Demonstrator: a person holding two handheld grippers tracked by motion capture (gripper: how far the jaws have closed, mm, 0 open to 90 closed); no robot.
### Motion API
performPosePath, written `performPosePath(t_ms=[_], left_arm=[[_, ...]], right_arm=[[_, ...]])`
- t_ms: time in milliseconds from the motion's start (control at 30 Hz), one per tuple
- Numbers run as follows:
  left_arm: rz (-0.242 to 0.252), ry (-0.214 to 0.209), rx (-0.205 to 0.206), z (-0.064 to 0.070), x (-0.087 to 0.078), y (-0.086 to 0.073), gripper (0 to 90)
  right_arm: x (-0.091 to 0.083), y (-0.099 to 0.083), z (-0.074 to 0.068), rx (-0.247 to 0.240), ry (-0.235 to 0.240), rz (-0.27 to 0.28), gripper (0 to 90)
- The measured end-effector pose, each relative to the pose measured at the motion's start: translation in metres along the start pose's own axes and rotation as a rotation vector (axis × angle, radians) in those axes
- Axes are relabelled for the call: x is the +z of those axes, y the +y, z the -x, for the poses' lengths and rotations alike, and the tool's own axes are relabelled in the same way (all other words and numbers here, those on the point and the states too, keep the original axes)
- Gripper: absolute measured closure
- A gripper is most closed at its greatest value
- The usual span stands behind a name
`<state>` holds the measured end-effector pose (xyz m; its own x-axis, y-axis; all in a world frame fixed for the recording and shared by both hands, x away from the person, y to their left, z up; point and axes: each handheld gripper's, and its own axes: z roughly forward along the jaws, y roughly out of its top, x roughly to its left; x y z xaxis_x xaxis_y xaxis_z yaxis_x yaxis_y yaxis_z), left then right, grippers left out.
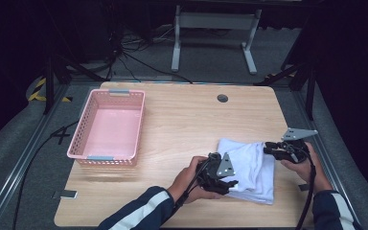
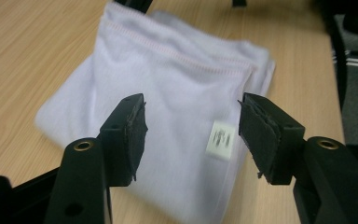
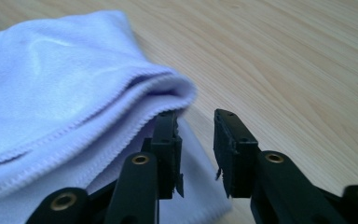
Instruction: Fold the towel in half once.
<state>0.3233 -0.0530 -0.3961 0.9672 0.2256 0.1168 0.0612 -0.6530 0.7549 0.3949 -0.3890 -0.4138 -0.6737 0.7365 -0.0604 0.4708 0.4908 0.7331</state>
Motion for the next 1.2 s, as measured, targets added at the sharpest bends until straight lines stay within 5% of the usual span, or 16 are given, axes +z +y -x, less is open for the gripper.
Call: performPosePath(t_ms=[100, 200, 233, 267, 300, 433, 567, 833, 967, 1033, 1200], left_arm=[[-0.052, -0.006, -0.019, -0.005, -0.001, -0.022, 38.5], [-0.041, -0.048, -0.074, -0.007, 0.001, -0.036, 35.2], [-0.053, -0.068, -0.076, -0.006, 0.006, -0.046, 33.7], [-0.053, -0.068, -0.076, -0.006, 0.006, -0.046, 31.6], [-0.061, -0.079, -0.079, -0.004, 0.008, -0.05, 29.6], [-0.054, -0.085, -0.09, 0.003, 0.019, -0.056, 29.5], [-0.074, -0.083, -0.082, 0.003, 0.028, -0.059, 31.6], [-0.08, -0.062, -0.1, 0.001, 0.036, -0.068, 33.5], [-0.073, -0.044, -0.098, -0.001, 0.035, -0.068, 43.9], [-0.077, -0.05, -0.101, -0.003, 0.034, -0.068, 50.9], [-0.077, -0.015, -0.067, -0.006, 0.031, -0.07, 76.7]], right_arm=[[-0.011, -0.003, 0.002, 0.057, -0.075, 0.016, 62.1], [-0.018, -0.001, -0.002, 0.085, -0.049, 0.072, 57.3], [-0.021, 0.004, -0.01, 0.146, -0.024, 0.103, 51.6], [-0.021, 0.004, -0.01, 0.146, -0.024, 0.103, 51.6], [-0.017, 0.008, -0.018, 0.195, 0.01, 0.085, 40.8], [-0.008, 0.009, -0.032, 0.237, 0.033, 0.039, 30.1], [0.006, 0.008, -0.039, 0.249, 0.006, -0.012, 20.6], [0.032, 0.01, -0.03, 0.269, -0.014, -0.073, 19.0], [0.042, 0.012, -0.018, 0.306, -0.006, -0.075, 22.5], [0.046, 0.015, -0.017, 0.307, 0.036, -0.063, 42.2], [0.051, 0.024, -0.026, 0.224, 0.034, -0.084, 68.7]])
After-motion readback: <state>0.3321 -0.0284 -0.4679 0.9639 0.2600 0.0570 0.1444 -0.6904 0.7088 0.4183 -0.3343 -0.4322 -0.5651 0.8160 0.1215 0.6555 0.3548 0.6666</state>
